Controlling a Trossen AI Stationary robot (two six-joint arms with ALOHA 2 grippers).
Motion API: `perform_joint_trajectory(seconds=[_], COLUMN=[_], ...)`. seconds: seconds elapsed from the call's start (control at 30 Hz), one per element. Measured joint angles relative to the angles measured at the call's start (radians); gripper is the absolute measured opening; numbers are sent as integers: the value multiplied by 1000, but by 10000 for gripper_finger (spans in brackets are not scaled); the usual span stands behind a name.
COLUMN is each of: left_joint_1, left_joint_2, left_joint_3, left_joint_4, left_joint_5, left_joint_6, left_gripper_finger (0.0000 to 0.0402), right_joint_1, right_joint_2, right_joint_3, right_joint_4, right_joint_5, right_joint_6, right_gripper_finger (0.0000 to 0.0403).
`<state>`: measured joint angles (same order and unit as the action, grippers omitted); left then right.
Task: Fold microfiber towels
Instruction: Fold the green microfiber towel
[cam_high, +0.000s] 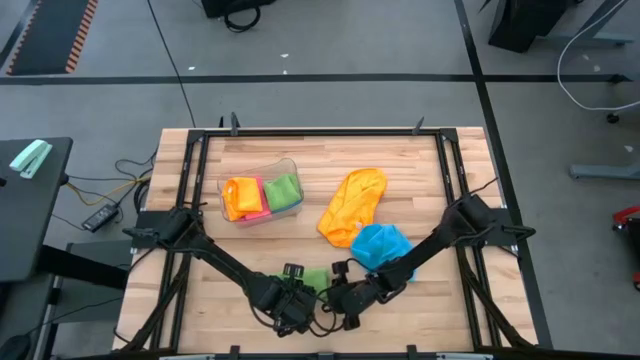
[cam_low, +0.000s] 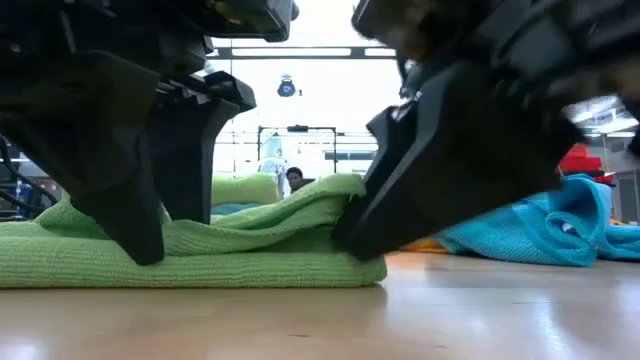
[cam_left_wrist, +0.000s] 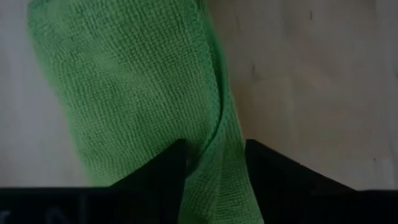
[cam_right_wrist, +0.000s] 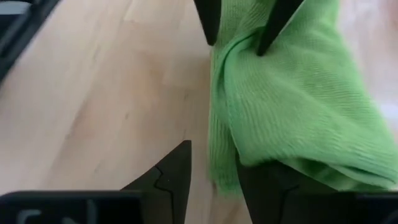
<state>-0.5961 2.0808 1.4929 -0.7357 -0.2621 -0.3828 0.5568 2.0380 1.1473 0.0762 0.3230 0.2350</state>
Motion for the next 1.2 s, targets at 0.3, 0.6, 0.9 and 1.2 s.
perform_joint_trajectory(seconds=[0.3,0.6,0.9,1.2], left_joint_1=[0,4,6,11], left_joint_2=[0,0,0,0], left_joint_3=[0,0,-1,-1], left_joint_4=[4,13,19,42], left_joint_5=[0,-2,-5,-7], left_joint_6=[-7,-37,-40,-31], left_gripper_finger=[168,153,181,173], right_joint_1=[54,26,-65,-69], right_joint_2=[-116,-102,-83,75], right_joint_3=[0,-101,-280,-176], right_joint_4=[-152,184,591,629], right_joint_5=[-40,68,20,-11], right_joint_6=[10,-164,-164,-187], right_gripper_finger=[133,133,155,167])
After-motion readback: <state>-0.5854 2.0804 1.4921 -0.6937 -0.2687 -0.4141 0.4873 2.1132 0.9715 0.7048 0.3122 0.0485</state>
